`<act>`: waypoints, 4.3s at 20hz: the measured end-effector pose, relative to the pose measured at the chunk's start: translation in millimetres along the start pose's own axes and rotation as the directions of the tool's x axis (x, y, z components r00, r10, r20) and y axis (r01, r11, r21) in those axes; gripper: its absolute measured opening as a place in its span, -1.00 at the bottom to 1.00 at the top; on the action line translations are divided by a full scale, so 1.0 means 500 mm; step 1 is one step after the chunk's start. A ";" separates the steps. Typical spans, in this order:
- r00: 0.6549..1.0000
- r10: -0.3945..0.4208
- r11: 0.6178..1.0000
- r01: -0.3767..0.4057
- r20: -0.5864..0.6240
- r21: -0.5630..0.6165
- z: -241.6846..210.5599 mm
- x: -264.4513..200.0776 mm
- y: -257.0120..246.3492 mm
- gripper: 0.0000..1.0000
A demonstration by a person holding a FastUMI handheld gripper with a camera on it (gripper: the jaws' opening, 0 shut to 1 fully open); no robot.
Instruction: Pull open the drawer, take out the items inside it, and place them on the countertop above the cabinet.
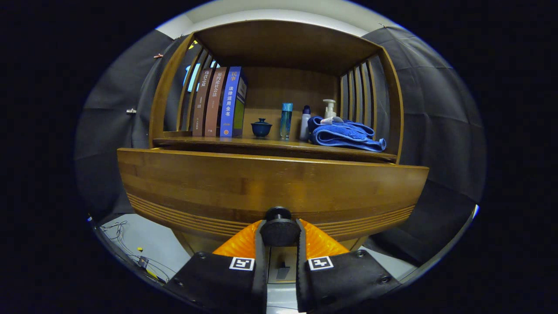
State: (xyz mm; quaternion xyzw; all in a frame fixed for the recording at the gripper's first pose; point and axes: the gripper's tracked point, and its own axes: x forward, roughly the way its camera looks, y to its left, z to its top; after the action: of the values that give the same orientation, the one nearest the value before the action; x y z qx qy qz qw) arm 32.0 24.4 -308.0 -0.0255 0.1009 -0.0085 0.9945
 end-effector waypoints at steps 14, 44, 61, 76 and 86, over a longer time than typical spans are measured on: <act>1.000 -0.016 1.000 0.016 -0.025 0.001 -0.041 -0.137 -0.006 -0.40; 0.733 -0.107 0.994 0.079 -0.672 -0.072 0.091 0.069 -0.052 0.97; 0.519 0.072 0.997 -0.022 -0.852 0.071 -0.079 0.131 -0.017 0.10; 0.610 -0.056 0.998 0.049 -0.791 -0.032 0.114 -0.027 -0.041 -0.34; 0.683 -0.031 0.999 0.046 -0.730 0.002 0.257 0.161 -0.034 -0.34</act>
State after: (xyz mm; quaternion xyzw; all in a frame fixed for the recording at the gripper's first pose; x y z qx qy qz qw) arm 136.5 11.8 -197.3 -0.0122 0.4873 -0.0398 0.8722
